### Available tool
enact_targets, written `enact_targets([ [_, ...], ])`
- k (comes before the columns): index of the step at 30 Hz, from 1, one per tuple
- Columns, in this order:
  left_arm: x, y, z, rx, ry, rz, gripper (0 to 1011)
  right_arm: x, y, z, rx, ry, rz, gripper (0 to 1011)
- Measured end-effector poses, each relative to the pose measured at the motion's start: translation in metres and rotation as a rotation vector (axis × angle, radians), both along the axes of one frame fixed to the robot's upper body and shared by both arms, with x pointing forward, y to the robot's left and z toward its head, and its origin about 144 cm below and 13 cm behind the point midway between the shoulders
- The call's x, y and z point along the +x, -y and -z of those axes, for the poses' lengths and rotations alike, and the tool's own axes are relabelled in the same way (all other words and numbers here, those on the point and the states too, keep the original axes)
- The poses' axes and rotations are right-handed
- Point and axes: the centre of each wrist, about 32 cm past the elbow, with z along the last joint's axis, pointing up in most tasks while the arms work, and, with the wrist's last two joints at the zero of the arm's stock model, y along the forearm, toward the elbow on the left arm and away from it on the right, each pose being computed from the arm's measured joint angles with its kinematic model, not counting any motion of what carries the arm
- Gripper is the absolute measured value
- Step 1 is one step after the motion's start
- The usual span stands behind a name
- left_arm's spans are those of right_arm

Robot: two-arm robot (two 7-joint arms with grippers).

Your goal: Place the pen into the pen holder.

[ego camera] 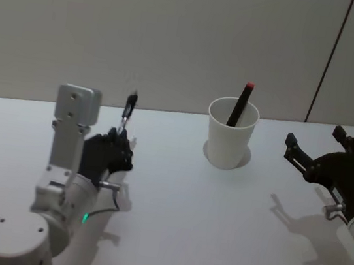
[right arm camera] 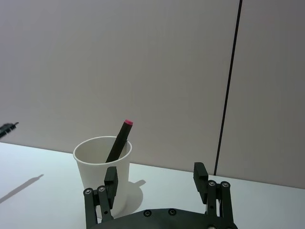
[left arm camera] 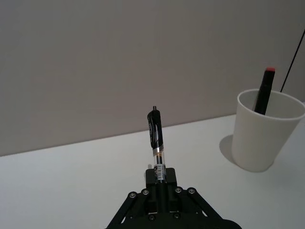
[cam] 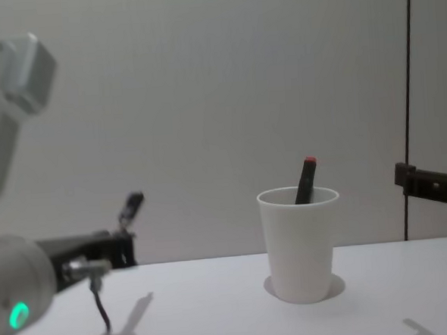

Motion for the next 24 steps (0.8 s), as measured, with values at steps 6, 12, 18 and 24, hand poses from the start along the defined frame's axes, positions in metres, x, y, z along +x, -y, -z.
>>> enact_targets([
  [6, 0.001, -0.014, -0.005, -0.023, 0.095, 0.006, 121, 0.0, 0.0, 0.0, 0.0, 0.0, 0.0, 1001],
  [12, 0.004, -0.026, -0.008, -0.047, 0.171, 0.044, 121, 0.0, 0.0, 0.0, 0.0, 0.0, 0.0, 1001],
  [18, 0.008, -0.034, -0.01, -0.075, 0.231, 0.111, 121, 0.0, 0.0, 0.0, 0.0, 0.0, 0.0, 1001],
  [24, 0.013, -0.039, -0.011, -0.095, 0.271, 0.192, 121, 0.0, 0.0, 0.0, 0.0, 0.0, 0.0, 1001],
])
